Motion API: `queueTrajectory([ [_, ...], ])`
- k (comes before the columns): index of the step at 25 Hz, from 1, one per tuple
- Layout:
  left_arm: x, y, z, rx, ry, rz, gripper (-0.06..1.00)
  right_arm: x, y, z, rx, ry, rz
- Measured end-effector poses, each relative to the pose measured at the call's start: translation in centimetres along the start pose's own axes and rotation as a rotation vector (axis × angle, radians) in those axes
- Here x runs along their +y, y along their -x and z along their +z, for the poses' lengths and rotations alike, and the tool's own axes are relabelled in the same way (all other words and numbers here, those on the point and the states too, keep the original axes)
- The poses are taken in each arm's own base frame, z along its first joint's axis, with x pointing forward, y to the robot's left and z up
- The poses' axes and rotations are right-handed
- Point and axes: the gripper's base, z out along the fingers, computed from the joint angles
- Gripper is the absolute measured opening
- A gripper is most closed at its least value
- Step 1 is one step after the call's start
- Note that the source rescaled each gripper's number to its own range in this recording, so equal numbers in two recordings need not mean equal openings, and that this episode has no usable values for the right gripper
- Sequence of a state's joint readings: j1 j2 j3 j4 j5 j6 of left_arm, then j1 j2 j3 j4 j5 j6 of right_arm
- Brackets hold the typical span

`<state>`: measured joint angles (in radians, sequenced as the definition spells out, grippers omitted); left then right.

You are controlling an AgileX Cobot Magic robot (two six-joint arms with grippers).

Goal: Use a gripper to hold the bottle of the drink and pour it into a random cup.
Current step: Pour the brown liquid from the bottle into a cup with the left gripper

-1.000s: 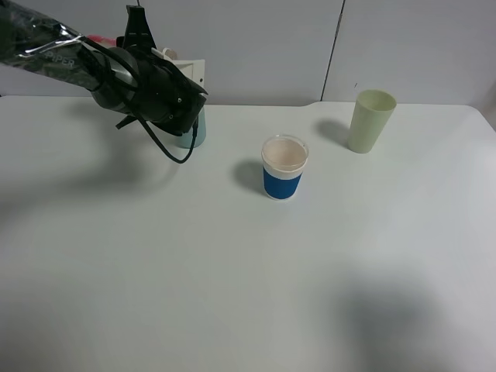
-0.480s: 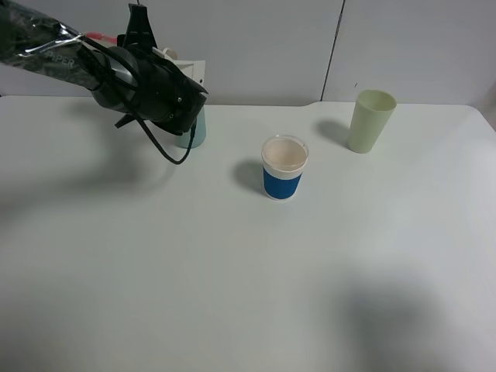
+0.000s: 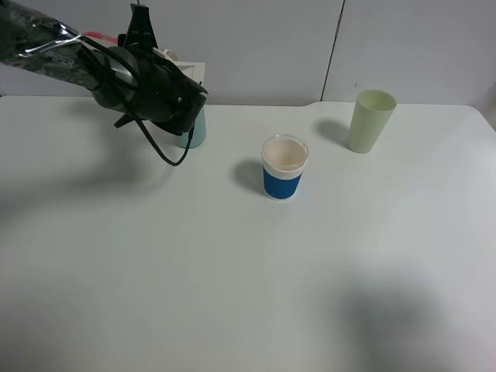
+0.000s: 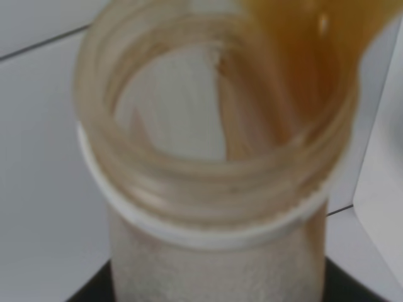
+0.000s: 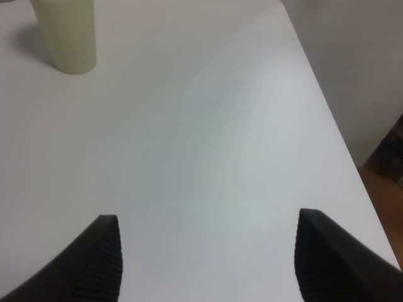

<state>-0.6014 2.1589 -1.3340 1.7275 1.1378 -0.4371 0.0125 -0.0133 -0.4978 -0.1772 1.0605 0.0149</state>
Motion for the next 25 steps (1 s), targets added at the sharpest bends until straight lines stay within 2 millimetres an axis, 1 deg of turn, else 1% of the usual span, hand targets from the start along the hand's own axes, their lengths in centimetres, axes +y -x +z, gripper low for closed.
queueTrajectory([
  [17,0.03,-0.06,0.00,0.006,0.004,0.009,0.01,0.00,0.00,0.00,0.000,0.000,0.000],
  [25,0.06,-0.05,0.00,0.007,0.004,0.054,0.01,0.00,0.00,0.00,0.000,0.000,0.000],
])
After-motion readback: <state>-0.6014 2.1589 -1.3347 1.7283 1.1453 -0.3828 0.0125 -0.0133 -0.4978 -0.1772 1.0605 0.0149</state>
